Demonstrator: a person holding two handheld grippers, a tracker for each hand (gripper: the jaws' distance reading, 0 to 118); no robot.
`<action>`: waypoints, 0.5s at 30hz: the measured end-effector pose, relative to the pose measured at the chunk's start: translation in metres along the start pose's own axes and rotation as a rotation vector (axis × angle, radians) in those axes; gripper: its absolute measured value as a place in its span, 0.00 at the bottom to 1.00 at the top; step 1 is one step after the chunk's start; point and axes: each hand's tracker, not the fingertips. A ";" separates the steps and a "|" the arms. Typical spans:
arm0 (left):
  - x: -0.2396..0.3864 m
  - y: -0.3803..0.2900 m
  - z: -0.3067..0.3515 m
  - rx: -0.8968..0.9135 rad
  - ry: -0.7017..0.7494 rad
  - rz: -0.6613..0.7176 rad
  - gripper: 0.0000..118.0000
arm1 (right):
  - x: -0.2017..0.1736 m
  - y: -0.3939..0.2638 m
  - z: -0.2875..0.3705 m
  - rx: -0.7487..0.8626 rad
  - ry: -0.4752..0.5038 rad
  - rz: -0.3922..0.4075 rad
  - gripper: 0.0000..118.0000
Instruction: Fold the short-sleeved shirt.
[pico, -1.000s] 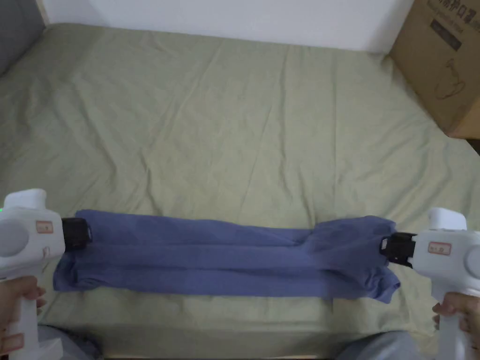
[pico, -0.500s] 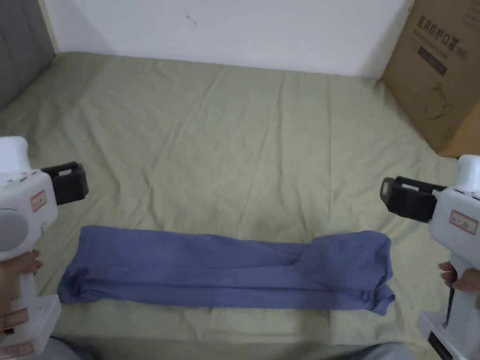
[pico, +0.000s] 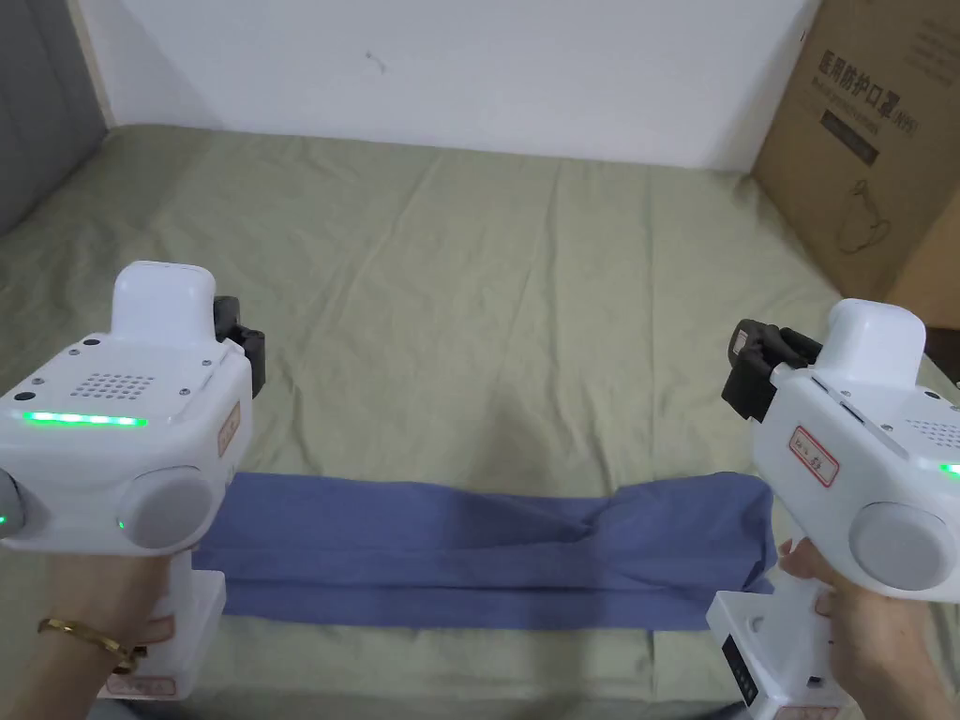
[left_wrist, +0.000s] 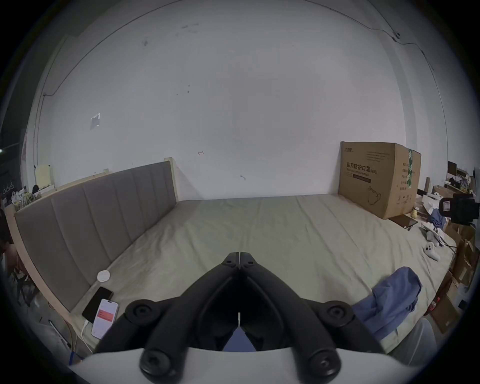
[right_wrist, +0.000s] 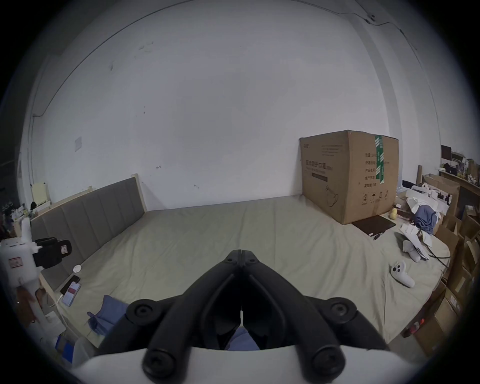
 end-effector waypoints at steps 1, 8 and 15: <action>-0.001 0.000 -0.001 -0.007 -0.008 0.006 0.00 | -0.002 0.000 0.000 -0.003 -0.005 -0.002 0.00; -0.032 0.002 -0.015 -0.077 -0.019 0.154 0.03 | -0.003 -0.001 -0.001 -0.027 -0.007 0.004 0.00; -0.125 -0.032 -0.054 -0.372 -0.179 0.474 0.99 | -0.001 -0.007 -0.010 -0.082 -0.024 0.015 0.00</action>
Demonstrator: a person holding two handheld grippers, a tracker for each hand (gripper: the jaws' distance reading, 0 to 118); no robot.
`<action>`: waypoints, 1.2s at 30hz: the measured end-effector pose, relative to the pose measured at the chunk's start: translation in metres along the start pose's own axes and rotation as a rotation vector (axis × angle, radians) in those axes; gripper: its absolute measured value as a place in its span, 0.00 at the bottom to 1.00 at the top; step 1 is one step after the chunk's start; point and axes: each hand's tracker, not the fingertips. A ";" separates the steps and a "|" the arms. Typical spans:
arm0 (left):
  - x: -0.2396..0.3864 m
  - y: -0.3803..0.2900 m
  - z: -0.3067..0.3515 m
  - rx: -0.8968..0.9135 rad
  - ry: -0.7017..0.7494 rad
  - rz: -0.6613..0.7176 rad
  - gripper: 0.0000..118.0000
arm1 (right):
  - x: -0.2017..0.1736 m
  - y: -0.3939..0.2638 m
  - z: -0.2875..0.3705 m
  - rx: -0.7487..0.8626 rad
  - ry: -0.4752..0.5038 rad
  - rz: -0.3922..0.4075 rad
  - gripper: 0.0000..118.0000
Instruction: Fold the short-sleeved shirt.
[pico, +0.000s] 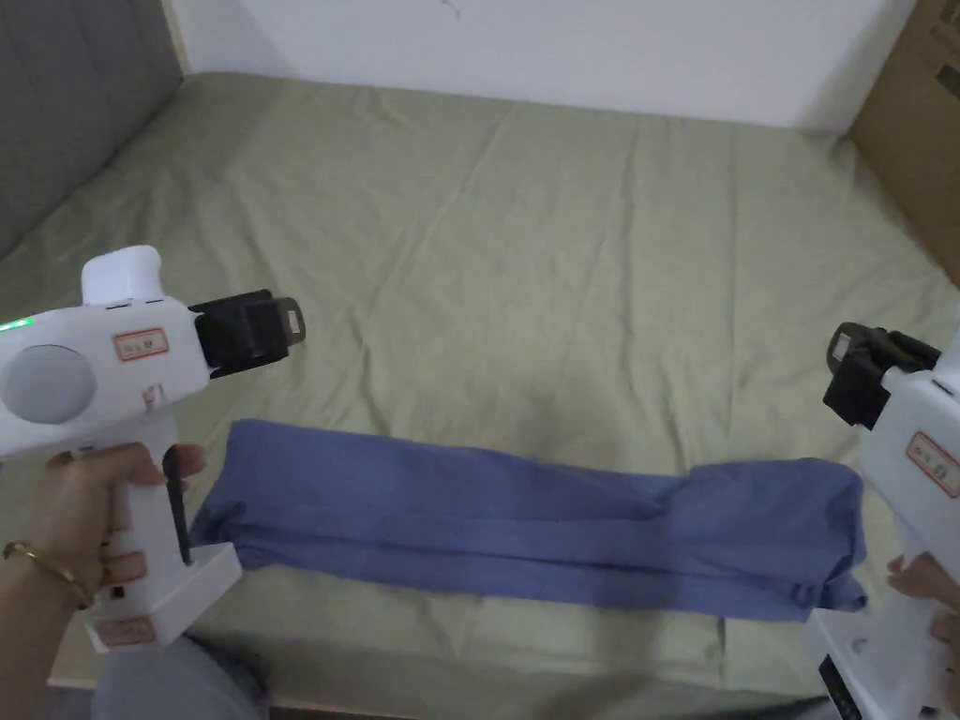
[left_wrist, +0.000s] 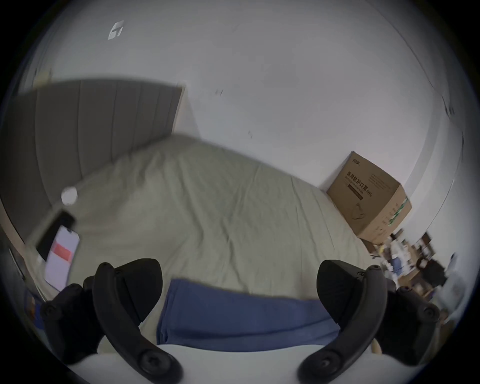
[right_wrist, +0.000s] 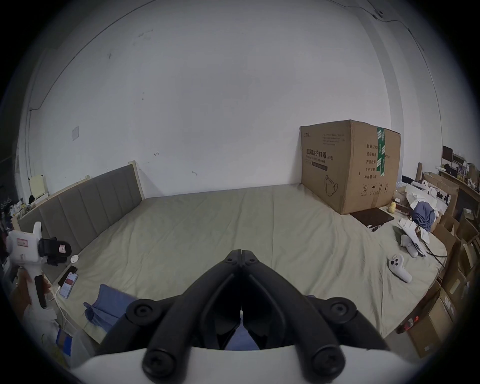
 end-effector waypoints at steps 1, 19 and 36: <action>-0.015 0.000 -0.006 -0.065 -0.009 0.041 0.99 | 0.000 -0.001 -0.002 -0.008 -0.003 0.001 0.00; -0.107 -0.074 -0.075 -0.370 -0.144 0.438 0.47 | -0.007 -0.022 -0.029 -0.159 -0.051 0.035 0.00; 0.067 -0.028 0.001 -0.236 -0.015 -0.163 0.08 | 0.006 -0.026 -0.009 -0.127 -0.021 -0.001 0.00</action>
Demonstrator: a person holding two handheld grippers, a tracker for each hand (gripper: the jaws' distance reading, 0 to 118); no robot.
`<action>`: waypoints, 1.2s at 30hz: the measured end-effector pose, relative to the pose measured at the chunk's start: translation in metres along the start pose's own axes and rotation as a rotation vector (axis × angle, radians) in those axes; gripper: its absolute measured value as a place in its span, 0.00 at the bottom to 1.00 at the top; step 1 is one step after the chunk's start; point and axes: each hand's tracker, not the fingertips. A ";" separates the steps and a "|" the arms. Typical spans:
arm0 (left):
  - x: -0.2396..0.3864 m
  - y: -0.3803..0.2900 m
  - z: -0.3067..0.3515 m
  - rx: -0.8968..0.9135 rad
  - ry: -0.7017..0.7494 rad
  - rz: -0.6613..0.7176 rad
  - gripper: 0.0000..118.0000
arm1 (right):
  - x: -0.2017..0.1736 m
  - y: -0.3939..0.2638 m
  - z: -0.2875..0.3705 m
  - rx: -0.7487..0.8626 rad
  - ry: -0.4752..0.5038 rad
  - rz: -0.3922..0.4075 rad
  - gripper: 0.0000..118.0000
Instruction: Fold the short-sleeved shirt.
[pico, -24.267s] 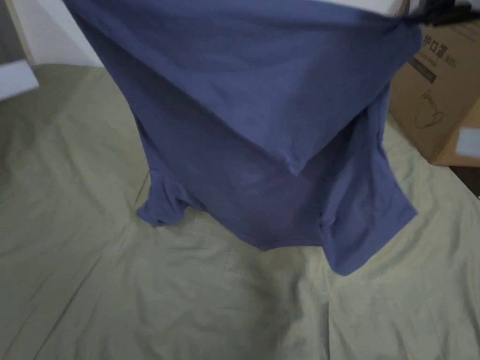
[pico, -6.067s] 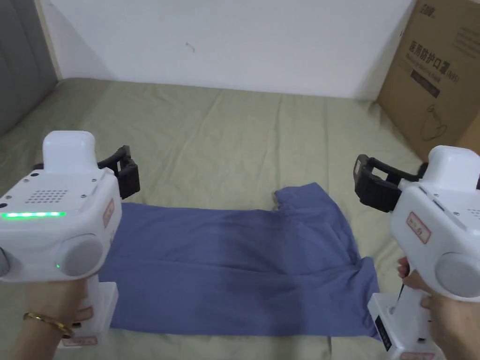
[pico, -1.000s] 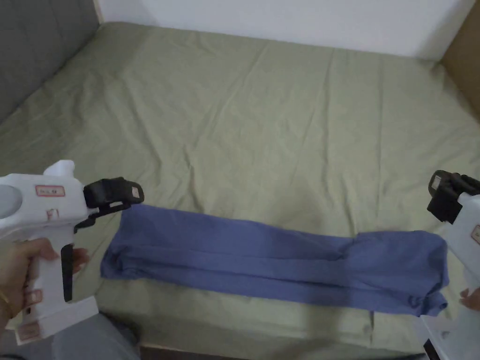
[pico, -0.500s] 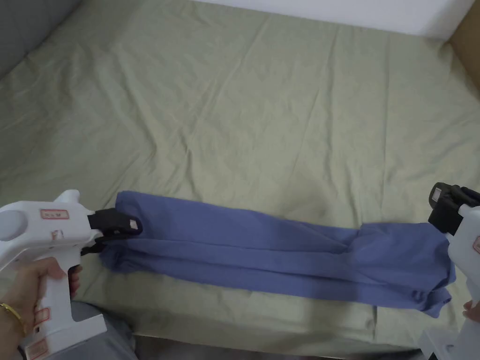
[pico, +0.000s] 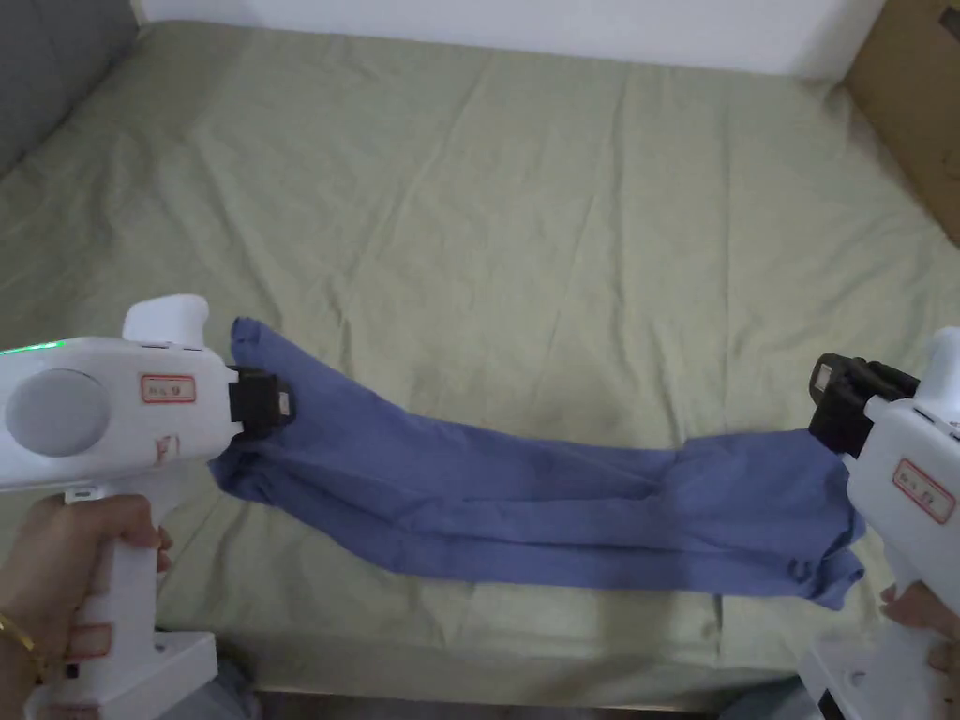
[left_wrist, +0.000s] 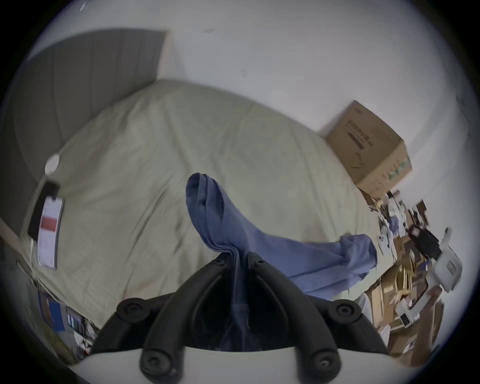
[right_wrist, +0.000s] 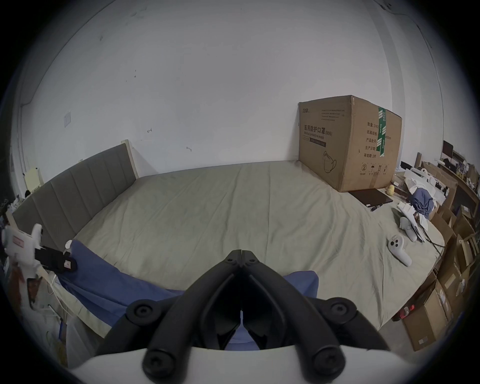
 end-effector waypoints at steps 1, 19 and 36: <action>0.015 0.000 0.002 0.004 -0.032 -0.029 0.08 | 0.002 0.000 0.002 0.005 -0.001 -0.005 0.00; 0.200 -0.092 -0.201 -0.361 -0.161 -0.212 0.64 | 0.055 -0.019 0.051 0.055 -0.097 -0.119 0.00; 0.195 -0.098 -0.149 -0.184 -0.085 -0.223 0.01 | 0.044 -0.021 0.047 0.040 -0.045 -0.118 0.00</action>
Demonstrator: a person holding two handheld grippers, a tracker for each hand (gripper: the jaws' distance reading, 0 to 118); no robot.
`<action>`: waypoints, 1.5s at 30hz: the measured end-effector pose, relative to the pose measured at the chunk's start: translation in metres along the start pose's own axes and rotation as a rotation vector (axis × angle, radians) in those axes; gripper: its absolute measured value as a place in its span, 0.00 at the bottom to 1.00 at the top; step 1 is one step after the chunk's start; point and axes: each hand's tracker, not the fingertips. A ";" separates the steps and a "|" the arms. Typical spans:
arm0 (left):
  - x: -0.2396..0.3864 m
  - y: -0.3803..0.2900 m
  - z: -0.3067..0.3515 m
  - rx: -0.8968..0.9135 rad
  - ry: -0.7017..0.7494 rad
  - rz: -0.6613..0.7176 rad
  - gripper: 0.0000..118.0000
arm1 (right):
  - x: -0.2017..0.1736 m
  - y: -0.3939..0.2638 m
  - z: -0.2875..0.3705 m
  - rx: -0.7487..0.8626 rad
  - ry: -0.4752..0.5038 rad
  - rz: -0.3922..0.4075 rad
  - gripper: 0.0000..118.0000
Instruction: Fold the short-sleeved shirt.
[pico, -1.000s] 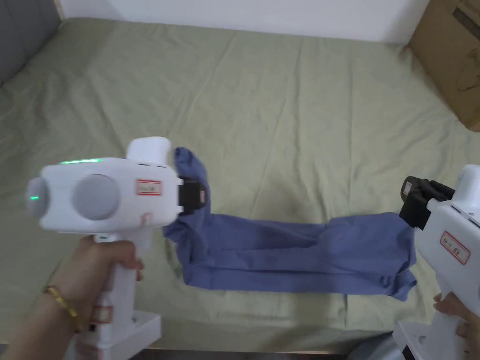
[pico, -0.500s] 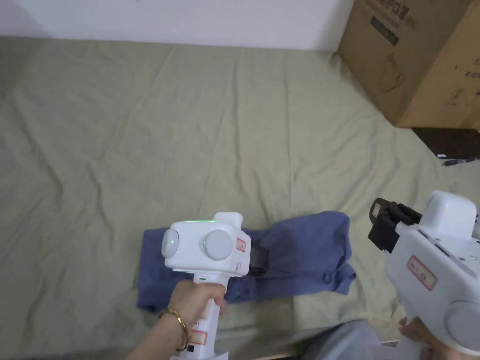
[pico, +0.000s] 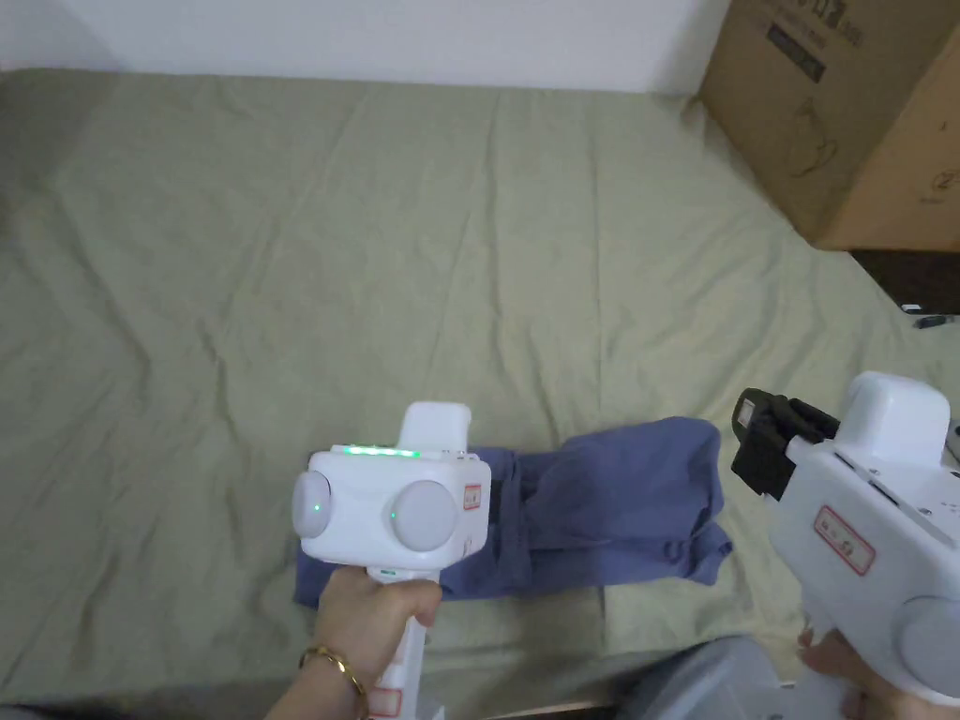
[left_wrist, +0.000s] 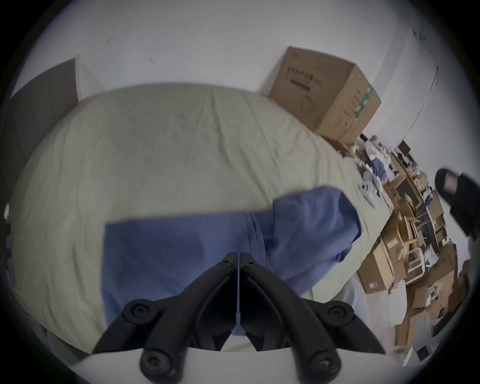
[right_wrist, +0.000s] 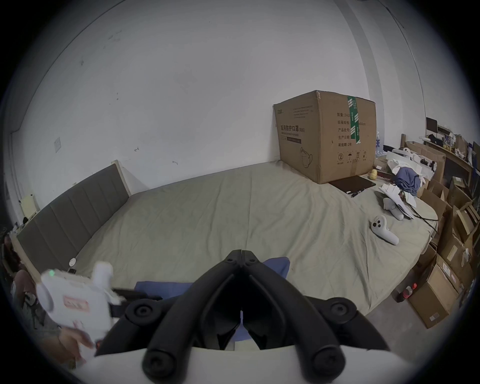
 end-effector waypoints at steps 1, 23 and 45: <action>0.005 -0.008 -0.008 -0.043 -0.003 -0.007 0.01 | 0.000 0.000 0.001 0.000 0.002 0.000 0.00; -0.095 0.034 0.069 0.254 -0.266 0.238 0.99 | -0.012 0.008 0.007 0.008 0.022 0.035 0.00; -0.212 -0.010 -0.012 -0.134 -0.482 0.625 0.97 | -0.021 0.000 -0.011 -0.079 0.019 0.052 0.00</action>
